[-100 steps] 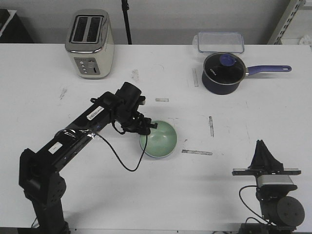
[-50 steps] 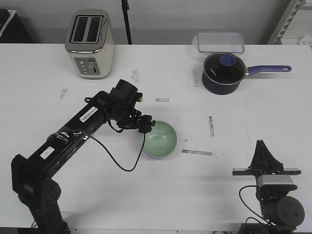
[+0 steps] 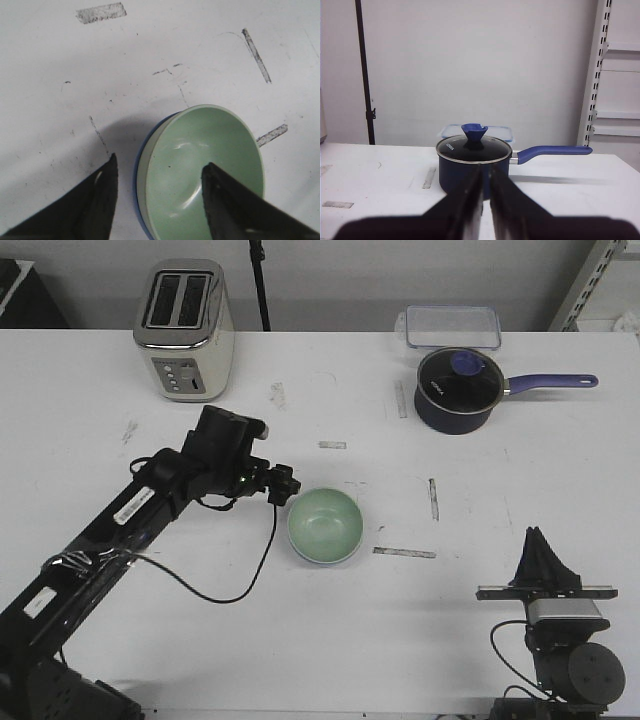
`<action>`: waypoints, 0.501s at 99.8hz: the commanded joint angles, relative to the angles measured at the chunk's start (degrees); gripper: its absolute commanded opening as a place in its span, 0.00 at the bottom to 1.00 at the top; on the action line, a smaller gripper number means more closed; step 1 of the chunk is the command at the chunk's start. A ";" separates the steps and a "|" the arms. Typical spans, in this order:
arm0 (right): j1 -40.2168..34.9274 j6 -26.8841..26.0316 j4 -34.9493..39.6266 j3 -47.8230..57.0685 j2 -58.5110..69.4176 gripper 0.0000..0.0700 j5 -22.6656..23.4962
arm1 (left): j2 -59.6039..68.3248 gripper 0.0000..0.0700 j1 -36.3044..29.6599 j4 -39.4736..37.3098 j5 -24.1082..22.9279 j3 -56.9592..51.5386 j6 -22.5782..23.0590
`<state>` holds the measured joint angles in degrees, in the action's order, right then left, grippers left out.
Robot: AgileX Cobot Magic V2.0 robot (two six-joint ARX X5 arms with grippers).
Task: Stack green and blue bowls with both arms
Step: 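Open the left gripper and retract it to rest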
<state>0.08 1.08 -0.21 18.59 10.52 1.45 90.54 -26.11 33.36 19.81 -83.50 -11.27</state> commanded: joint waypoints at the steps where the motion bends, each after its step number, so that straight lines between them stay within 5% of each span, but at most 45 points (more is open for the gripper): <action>1: 0.00 -0.63 -0.61 0.35 -0.07 0.02 0.02 | -2.91 0.28 1.05 -5.73 0.07 3.67 1.20; 32: 0.00 -0.63 -0.61 0.35 -0.07 0.02 0.02 | -20.81 0.00 7.23 -34.80 -7.02 29.62 3.56; 50: 0.00 -0.63 -0.61 0.35 -0.07 0.02 0.02 | -29.81 0.00 10.19 -41.13 -17.40 41.83 5.27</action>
<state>0.08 1.08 -0.21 18.59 10.52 1.45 62.85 -16.62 -6.00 5.17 -44.31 -7.57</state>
